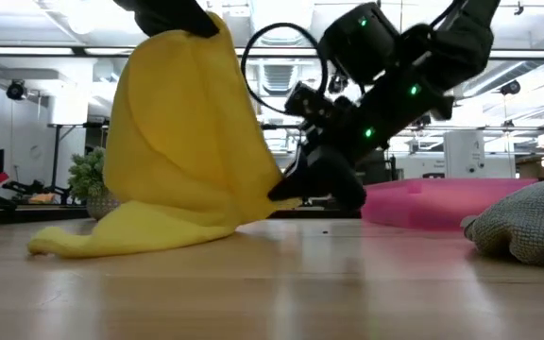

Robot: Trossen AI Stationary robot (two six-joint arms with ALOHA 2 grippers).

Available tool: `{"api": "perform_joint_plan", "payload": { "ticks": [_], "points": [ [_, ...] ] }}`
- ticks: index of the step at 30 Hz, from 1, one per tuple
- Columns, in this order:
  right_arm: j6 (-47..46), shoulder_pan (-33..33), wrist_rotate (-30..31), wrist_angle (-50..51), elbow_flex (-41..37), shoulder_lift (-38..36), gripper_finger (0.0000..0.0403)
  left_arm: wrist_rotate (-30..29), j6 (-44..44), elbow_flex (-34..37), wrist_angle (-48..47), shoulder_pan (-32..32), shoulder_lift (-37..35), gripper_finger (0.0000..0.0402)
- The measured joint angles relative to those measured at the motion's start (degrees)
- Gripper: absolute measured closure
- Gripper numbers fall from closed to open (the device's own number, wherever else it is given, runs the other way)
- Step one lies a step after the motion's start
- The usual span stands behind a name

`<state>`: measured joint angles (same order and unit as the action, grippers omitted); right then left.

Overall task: Fold microfiber towels
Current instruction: Fold the yellow microfiber cloth

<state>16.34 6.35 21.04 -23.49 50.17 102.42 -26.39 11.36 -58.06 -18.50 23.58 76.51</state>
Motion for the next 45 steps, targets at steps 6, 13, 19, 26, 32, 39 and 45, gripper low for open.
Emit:
{"api": "perform_joint_plan", "payload": {
  "ticks": [6, 13, 19, 26, 32, 39, 45],
  "points": [
    [0.4, 0.8, 0.1, 7.2, 0.0, -10.4, 0.0394, -0.1, -3.9, -0.5, 0.0, 0.4, -3.5, 0.0402],
    [0.0, 0.9, 0.0, 17.5, 0.6, -27.5, 0.0394, -4.5, -10.7, -0.5, 0.0, 0.5, -10.6, 0.0402],
    [1.8, 0.9, -0.1, 23.4, 5.4, -35.2, 0.0394, -8.7, -20.0, -0.5, 2.1, 0.3, -17.2, 0.0401],
    [5.4, 0.9, -0.1, 36.5, 18.0, -35.1, 0.0394, -8.7, -28.1, -0.5, 11.4, -1.1, -21.7, 0.0401],
    [5.1, 0.9, -0.5, 53.8, 31.9, -31.2, 0.0394, -8.7, -28.2, -0.4, 12.0, -1.2, -24.0, 0.0401],
    [3.2, 0.8, -0.5, 69.8, 46.9, -24.5, 0.0394, -8.6, -29.1, -0.4, 15.1, -1.6, -24.1, 0.0401],
    [4.7, -1.7, -0.5, 79.3, 56.0, -18.8, 0.0394, -8.6, -31.5, -0.1, 14.9, -2.0, -24.7, 0.0401]
  ]
}}
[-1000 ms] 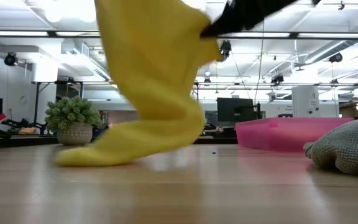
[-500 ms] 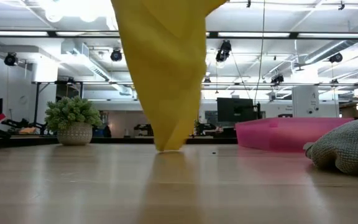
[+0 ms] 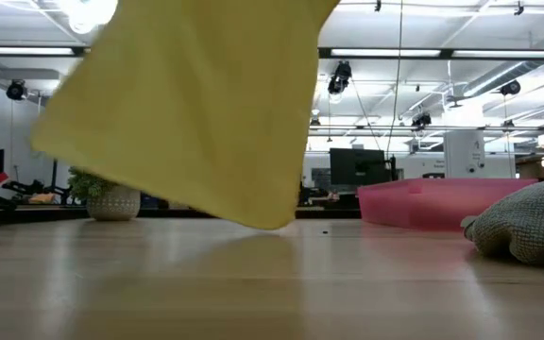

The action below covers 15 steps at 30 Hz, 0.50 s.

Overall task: Fold microfiber towels
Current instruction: Fold the yellow microfiber cloth

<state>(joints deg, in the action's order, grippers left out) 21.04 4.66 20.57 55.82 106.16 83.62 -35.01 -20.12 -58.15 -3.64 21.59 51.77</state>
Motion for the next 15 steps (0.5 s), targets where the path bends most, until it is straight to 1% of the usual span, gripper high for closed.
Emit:
{"api": "perform_joint_plan", "payload": {
  "ticks": [2, 5, 7, 11, 15],
  "points": [
    [-0.4, -1.4, 0.0, 3.3, 2.8, 1.9, 0.0394, 0.0, 0.0, 0.3, -0.8, -0.6, -0.5, 0.0401],
    [-0.4, -3.6, 0.0, 6.3, 6.1, 4.1, 0.0394, -0.2, 0.2, 0.4, -4.9, -2.0, -0.9, 0.0401],
    [0.2, -5.1, 0.0, 6.8, 7.5, 5.2, 0.0394, -0.6, 0.2, 0.5, -6.4, -3.2, -1.0, 0.0401],
    [2.1, -8.2, 0.1, 6.9, 8.9, 6.5, 0.0394, -0.7, -0.2, 0.4, -6.4, -6.1, -1.1, 0.0401],
    [3.6, -10.6, 0.5, 6.4, 9.7, 6.9, 0.0394, -0.8, -2.1, 0.4, -8.1, -8.6, -1.5, 0.0401]
  ]
}}
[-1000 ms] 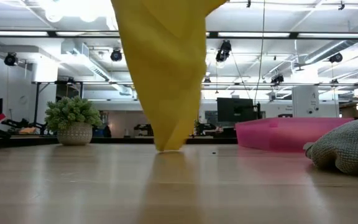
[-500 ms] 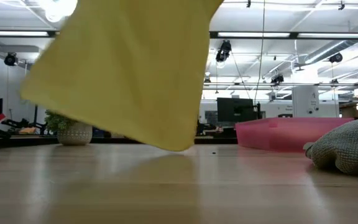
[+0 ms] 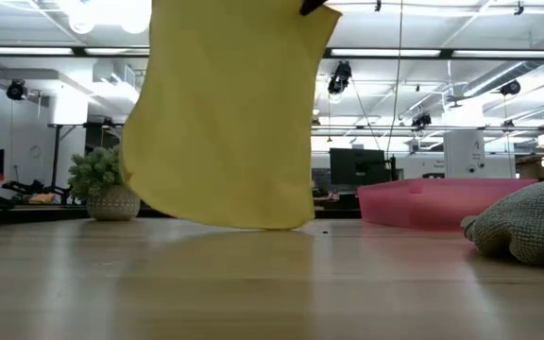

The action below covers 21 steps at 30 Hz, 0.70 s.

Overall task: Fold microfiber towels
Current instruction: Fold the yellow microfiber cloth

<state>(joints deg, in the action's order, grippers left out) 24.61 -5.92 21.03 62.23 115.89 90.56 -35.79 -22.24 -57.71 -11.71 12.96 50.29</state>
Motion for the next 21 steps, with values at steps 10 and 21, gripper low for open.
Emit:
{"api": "perform_joint_plan", "payload": {
  "ticks": [10, 21],
  "points": [
    [-4.4, 0.9, -4.9, 4.7, 1.0, -0.5, 0.0394, 11.1, 4.1, 0.0, -5.7, -0.3, -0.5, 0.0401],
    [-14.1, 10.1, -19.6, 7.7, -8.7, -0.6, 0.0394, 19.8, 16.4, 4.4, -5.2, 7.1, 6.5, 0.0401]
  ]
}}
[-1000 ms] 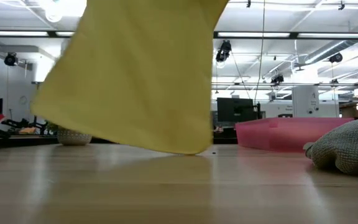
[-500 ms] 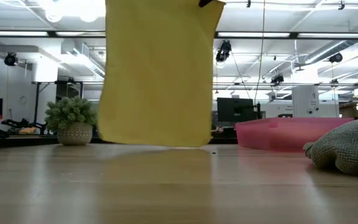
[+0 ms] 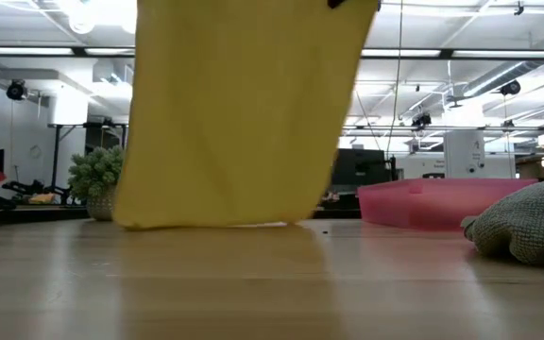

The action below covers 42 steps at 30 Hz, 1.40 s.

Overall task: Fold microfiber towels
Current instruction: Fold the yellow microfiber cloth

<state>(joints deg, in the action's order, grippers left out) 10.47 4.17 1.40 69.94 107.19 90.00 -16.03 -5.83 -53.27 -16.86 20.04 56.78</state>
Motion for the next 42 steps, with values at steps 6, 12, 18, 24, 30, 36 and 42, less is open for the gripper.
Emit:
{"api": "perform_joint_plan", "payload": {
  "ticks": [6, 12, 18, 24, 30, 36, 42],
  "points": [
    [-4.9, 5.9, -0.2, -1.4, -8.5, 0.0, 0.0394, 0.6, 7.0, 3.6, 11.7, 5.4, 6.1, 0.0401],
    [-10.0, 10.7, -1.8, -5.9, -15.3, 0.0, 0.0394, 1.1, 16.0, 4.1, 18.4, 9.6, 14.1, 0.0401],
    [-11.6, 14.1, -9.6, -16.9, -22.6, 0.0, 0.0394, 1.6, 27.6, 4.1, 20.5, 13.2, 22.1, 0.0401],
    [-14.3, 15.2, -11.9, -23.8, -27.8, 0.0, 0.0394, 2.8, 35.5, 4.1, 22.7, 15.9, 27.0, 0.0401],
    [-17.0, 15.2, -14.9, -31.5, -32.7, 0.0, 0.0394, 2.9, 37.0, 4.1, 21.1, 16.2, 29.9, 0.0401],
    [-16.4, 12.4, -11.2, -38.6, -37.5, 0.0, 0.0394, -0.9, 40.3, 4.1, 10.3, 15.6, 29.3, 0.0401],
    [-13.8, 8.0, 1.3, -39.6, -39.7, 0.1, 0.0394, -6.7, 44.5, 4.1, -2.0, 14.2, 28.5, 0.0401]
  ]
}}
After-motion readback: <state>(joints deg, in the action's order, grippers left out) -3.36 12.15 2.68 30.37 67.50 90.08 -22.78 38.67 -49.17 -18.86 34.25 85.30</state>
